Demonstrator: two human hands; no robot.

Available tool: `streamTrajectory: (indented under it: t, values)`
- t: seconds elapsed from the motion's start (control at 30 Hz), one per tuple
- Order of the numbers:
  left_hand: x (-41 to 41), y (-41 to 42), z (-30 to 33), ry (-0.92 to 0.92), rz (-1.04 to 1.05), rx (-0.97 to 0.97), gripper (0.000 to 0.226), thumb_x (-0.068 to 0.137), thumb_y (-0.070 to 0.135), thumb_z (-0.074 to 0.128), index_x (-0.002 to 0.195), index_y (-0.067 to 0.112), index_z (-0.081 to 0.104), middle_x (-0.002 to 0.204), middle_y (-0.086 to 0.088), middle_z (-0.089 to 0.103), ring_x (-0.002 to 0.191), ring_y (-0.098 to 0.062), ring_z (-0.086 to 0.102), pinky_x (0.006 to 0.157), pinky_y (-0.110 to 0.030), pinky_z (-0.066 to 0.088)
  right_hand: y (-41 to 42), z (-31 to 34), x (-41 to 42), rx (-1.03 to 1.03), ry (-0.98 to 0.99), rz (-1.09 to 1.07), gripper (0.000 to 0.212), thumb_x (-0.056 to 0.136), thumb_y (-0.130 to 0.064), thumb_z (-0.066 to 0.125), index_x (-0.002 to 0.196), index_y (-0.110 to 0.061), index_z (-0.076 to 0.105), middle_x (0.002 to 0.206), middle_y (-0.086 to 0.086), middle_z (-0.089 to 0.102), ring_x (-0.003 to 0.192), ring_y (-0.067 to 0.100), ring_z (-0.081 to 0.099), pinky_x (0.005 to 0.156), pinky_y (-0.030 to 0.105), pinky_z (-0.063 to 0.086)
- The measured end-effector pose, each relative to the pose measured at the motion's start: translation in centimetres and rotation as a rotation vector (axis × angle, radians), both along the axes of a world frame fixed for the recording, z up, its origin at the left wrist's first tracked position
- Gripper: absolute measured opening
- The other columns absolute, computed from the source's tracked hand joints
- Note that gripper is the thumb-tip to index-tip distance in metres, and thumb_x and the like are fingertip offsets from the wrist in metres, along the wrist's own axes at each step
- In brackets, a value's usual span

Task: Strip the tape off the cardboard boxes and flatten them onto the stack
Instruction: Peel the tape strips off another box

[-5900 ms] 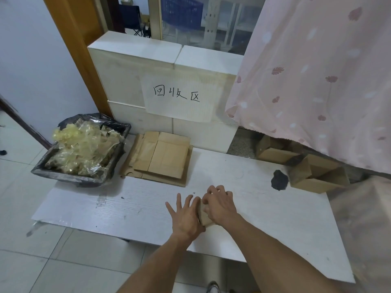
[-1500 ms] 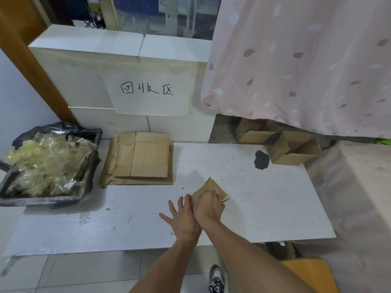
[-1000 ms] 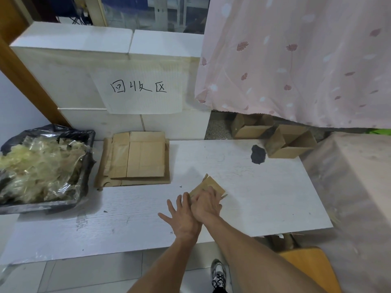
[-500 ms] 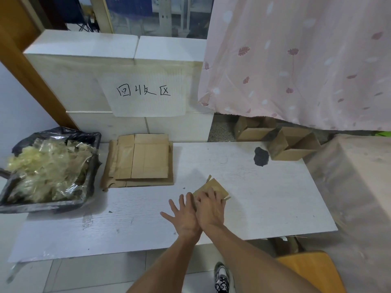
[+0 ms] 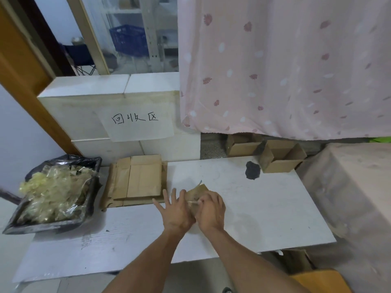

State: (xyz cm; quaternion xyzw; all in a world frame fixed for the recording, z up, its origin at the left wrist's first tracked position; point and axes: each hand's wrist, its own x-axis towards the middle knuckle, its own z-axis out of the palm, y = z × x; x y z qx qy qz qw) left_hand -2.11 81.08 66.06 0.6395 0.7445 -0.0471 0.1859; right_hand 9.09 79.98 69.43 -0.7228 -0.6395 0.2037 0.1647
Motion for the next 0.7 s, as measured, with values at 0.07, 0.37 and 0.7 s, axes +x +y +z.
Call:
streamTrajectory:
  t: [0.07,0.37,0.7]
  values:
    - [0.3,-0.3,0.4,-0.058,0.036,0.067,0.086,0.069,0.068,0.059,0.135,0.026,0.023,0.151,0.003,0.032,0.152,-0.029,0.002,0.110,-0.069,-0.014,0.6,1.0,1.2,0.027,0.089,-0.052,0.013,0.089,-0.011,0.053,0.086,-0.023,0.056,0.104,-0.007,0.057,0.113,0.017,0.047,0.098,0.024,0.037]
    - [2.5,-0.7,2.1,0.021,0.078,0.068,0.100,0.049,0.091,0.048,0.129,0.034,0.035,0.129,0.012,0.049,0.138,-0.017,0.035,0.110,-0.069,-0.013,1.9,1.2,4.5,-0.018,0.107,-0.083,0.019,0.095,-0.013,0.045,0.105,-0.017,0.060,0.112,-0.001,0.061,0.121,0.018,0.045,0.094,0.028,0.042]
    - [6.3,0.6,3.9,0.443,-0.132,-0.088,0.087,0.066,0.082,0.048,0.137,0.032,0.037,0.133,0.000,0.048,0.134,-0.035,0.035,0.103,-0.073,-0.021,2.6,1.2,7.1,-0.078,0.111,0.046,0.021,0.095,-0.018,0.046,0.109,-0.021,0.061,0.125,-0.003,0.050,0.126,0.021,0.033,0.103,0.031,0.038]
